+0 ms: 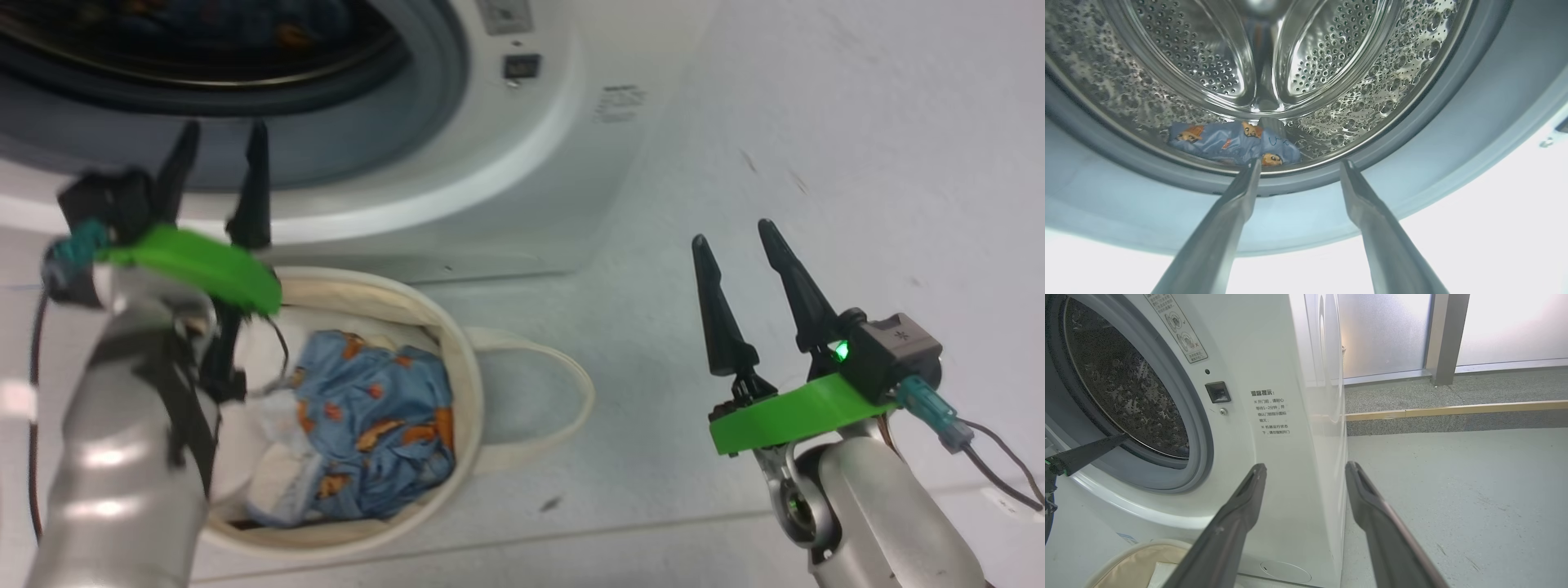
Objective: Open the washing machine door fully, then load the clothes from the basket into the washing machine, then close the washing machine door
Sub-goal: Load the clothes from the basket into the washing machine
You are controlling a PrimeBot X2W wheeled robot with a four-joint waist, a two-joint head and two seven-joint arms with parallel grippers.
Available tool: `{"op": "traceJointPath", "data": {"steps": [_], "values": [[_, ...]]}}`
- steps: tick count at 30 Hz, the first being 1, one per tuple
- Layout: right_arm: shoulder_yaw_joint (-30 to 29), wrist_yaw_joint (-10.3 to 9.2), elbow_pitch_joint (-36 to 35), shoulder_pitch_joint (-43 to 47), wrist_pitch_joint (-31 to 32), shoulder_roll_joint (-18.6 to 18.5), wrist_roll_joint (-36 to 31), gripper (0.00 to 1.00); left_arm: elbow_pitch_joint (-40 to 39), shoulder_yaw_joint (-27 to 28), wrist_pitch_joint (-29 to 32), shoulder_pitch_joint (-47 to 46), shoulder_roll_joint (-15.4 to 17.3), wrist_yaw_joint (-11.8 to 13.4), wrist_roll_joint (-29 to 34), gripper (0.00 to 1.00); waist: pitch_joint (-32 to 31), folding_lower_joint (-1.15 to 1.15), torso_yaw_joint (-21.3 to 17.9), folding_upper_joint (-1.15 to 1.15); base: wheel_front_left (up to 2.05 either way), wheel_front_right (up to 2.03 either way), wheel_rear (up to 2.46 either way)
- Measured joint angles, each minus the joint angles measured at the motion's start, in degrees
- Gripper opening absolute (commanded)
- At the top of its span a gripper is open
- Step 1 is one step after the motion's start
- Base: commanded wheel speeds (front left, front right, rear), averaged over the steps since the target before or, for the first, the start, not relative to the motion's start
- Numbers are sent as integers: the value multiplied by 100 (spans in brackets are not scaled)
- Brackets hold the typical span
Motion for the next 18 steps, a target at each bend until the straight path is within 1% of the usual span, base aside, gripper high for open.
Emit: {"op": "traceJointPath", "data": {"steps": [6,7,12,15,18], "values": [[75,0,218,4,0,-178,5,100,-987,-49,0,1081,3,0,-179,100,-459,0,384,0,0,0,0],[75,0,218,4,0,-178,5,100,-987,-49,0,1081,3,0,-179,100,-459,0,384,0,0,0,0],[114,0,345,73,0,-245,66,100,-1685,-1,0,2058,15,0,-101,100,-882,-1,631,0,0,0,0],[109,0,439,134,0,-302,108,100,-1953,192,0,2531,-11,2,10,100,-1109,0,766,0,0,0,0],[93,0,506,225,0,-312,133,100,-2173,422,0,2805,-26,7,85,100,-1309,0,883,0,0,0,0]]}}
